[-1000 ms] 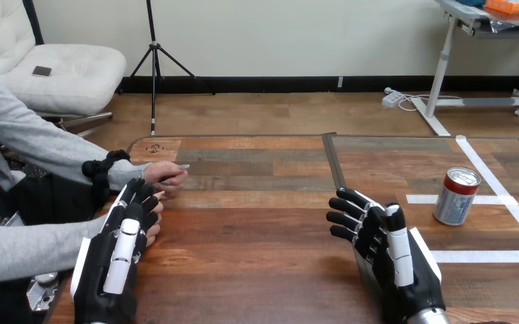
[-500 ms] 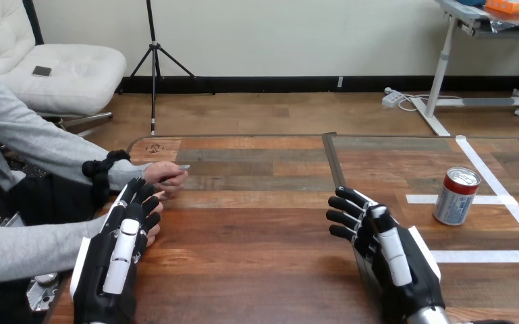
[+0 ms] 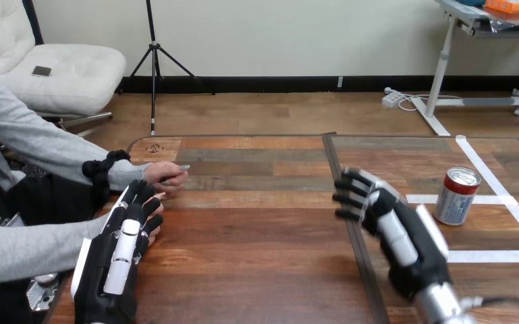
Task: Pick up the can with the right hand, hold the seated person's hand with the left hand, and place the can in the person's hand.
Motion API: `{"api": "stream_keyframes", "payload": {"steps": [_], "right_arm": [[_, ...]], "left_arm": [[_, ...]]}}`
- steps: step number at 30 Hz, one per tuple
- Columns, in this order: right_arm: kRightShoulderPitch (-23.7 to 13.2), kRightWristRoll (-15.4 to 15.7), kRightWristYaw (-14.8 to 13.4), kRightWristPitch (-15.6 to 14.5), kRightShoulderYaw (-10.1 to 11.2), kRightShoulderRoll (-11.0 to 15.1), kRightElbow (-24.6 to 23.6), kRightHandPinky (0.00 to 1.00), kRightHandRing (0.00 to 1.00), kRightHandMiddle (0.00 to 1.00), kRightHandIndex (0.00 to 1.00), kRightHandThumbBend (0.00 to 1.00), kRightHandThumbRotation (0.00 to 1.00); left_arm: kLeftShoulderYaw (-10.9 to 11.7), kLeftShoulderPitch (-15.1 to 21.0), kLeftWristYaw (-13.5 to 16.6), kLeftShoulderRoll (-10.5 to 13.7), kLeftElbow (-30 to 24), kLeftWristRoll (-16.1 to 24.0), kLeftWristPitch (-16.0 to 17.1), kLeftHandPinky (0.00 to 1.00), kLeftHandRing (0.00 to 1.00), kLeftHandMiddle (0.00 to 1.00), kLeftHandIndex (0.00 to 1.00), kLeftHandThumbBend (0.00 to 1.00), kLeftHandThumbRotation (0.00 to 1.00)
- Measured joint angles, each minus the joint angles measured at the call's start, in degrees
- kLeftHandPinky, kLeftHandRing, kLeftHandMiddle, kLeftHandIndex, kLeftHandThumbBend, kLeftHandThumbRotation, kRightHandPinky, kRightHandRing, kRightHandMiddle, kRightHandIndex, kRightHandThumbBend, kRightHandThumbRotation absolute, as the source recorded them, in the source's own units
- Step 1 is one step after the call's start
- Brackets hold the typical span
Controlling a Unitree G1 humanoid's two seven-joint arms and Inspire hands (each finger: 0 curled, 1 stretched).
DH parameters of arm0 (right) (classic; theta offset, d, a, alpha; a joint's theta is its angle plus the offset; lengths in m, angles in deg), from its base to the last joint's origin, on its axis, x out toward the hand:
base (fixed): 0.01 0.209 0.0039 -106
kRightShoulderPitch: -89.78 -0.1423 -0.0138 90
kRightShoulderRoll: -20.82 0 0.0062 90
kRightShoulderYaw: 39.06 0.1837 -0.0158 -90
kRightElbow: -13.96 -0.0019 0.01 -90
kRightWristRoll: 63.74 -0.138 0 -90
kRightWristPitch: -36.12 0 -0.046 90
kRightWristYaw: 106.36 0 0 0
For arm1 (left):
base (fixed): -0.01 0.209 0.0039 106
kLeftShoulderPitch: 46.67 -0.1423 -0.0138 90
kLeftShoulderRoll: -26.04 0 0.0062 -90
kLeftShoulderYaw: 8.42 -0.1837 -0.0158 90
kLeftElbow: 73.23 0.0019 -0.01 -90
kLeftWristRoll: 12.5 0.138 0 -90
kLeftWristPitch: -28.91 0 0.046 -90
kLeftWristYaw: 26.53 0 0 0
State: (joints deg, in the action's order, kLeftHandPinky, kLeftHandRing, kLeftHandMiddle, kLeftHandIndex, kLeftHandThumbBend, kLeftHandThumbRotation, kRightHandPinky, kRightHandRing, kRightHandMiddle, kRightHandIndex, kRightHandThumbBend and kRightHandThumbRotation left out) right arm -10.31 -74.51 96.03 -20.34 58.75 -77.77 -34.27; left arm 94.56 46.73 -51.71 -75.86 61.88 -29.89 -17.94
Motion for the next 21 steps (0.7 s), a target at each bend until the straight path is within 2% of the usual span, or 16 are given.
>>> {"api": "stream_keyframes", "payload": {"steps": [11, 21], "right_arm": [[-5.5, 0.8, -2.3, -0.8, 0.6, 3.9, 0.0, 0.69, 0.77, 0.79, 0.81, 0.99, 0.81], [-10.5, 1.8, -4.7, -2.2, 2.1, 7.8, 0.0, 0.69, 0.77, 0.79, 0.81, 1.0, 0.8]], "left_arm": [[-0.1, 0.0, -0.1, 0.0, 0.0, 0.0, -0.1, 0.86, 0.9, 0.9, 0.89, 0.52, 0.78], [-0.3, -0.1, 0.3, 0.0, 0.0, 0.1, -0.1, 0.84, 0.9, 0.9, 0.89, 0.5, 0.79]]}}
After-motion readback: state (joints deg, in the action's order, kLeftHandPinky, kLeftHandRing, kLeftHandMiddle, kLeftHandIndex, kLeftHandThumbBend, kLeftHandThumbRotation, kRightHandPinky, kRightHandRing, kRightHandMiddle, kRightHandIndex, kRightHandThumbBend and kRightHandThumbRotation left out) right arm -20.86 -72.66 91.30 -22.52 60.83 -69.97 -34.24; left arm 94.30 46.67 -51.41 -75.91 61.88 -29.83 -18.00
